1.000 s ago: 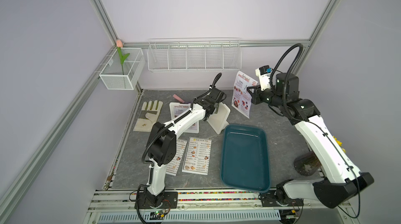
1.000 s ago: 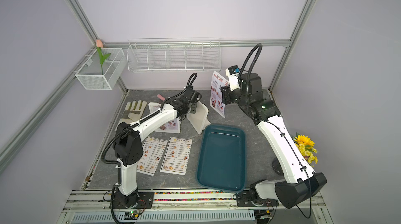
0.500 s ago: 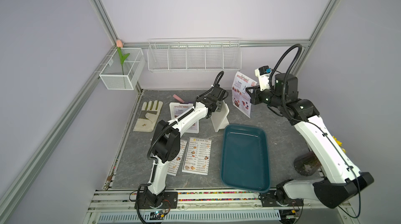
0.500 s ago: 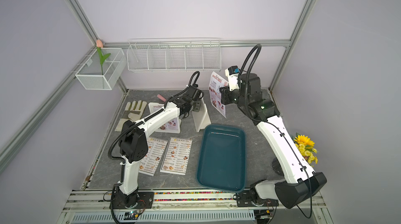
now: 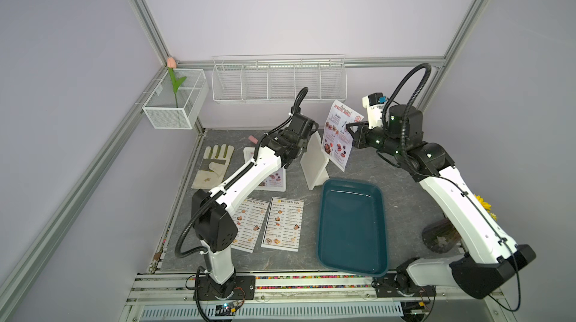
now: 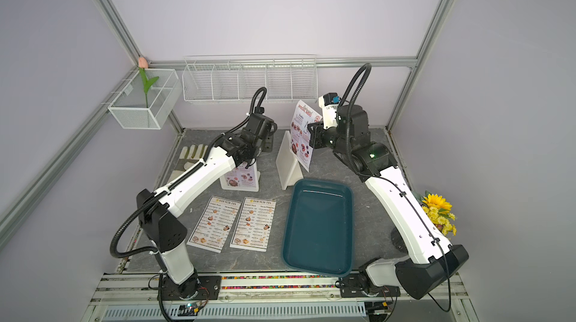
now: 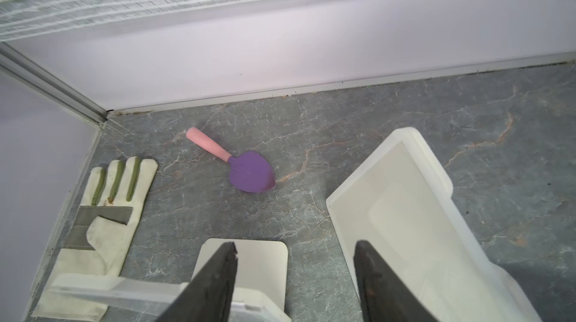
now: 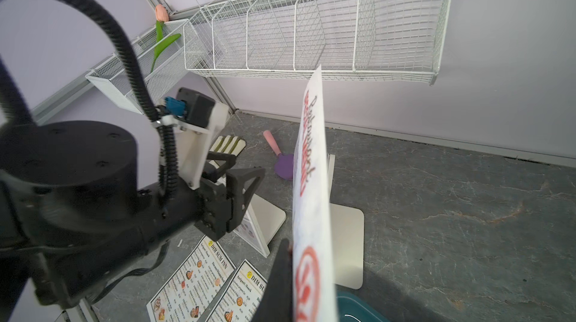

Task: Replace the menus in the menu holders
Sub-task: Insert the menu into the menu holder.

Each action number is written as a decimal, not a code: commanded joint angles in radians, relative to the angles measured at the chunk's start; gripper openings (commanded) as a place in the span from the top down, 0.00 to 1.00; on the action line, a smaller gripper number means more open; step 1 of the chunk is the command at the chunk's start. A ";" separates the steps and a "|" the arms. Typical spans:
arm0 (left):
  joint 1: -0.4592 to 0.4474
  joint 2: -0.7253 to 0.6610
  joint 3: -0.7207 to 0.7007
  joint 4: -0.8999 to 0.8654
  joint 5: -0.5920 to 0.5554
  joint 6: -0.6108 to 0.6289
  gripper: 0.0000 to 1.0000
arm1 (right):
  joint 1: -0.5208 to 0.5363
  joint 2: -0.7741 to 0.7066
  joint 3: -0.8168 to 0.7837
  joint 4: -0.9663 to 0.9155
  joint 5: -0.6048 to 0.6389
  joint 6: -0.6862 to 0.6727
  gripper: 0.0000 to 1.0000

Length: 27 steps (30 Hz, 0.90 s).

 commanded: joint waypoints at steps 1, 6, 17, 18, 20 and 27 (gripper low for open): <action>-0.003 -0.014 -0.036 -0.051 -0.041 -0.039 0.37 | 0.004 0.019 0.009 0.009 0.027 0.025 0.94; -0.003 -0.049 -0.051 -0.045 -0.039 -0.041 0.37 | 0.003 0.019 0.010 0.011 0.038 0.032 0.94; -0.003 -0.048 -0.065 -0.044 -0.047 -0.036 0.37 | 0.003 0.015 -0.007 0.023 0.024 0.041 0.94; -0.003 -0.048 -0.068 -0.042 -0.048 -0.035 0.37 | 0.003 0.012 -0.008 0.024 0.021 0.041 0.94; -0.003 -0.048 -0.072 -0.041 -0.053 -0.037 0.37 | 0.003 0.004 -0.015 0.029 0.021 0.041 0.94; -0.003 -0.042 -0.067 -0.037 -0.065 -0.040 0.37 | 0.003 -0.010 -0.031 0.027 -0.004 0.052 0.94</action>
